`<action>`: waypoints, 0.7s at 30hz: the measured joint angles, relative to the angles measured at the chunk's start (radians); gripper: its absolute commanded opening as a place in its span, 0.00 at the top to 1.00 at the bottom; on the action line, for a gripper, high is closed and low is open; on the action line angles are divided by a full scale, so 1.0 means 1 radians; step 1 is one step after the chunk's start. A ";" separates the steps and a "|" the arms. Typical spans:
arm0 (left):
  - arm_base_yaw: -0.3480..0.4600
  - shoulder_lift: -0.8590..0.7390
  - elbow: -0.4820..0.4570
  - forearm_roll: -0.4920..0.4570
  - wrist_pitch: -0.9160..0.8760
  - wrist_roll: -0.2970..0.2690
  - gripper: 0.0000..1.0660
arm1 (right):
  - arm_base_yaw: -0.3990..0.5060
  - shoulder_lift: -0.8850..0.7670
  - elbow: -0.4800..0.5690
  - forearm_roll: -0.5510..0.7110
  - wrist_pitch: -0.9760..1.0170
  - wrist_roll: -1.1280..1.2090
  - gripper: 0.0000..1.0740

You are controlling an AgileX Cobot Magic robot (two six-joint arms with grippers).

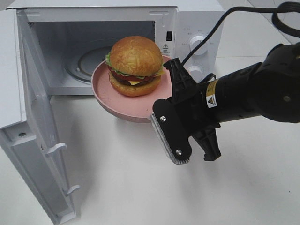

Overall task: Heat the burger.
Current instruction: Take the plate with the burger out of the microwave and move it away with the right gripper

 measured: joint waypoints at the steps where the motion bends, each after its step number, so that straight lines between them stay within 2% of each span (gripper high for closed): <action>1: 0.000 0.000 0.000 0.000 0.000 0.000 0.08 | 0.000 -0.030 0.025 0.000 0.000 0.000 1.00; 21: 0.000 0.000 0.000 0.000 0.000 0.000 0.08 | 0.000 -0.339 0.223 0.008 0.134 0.045 1.00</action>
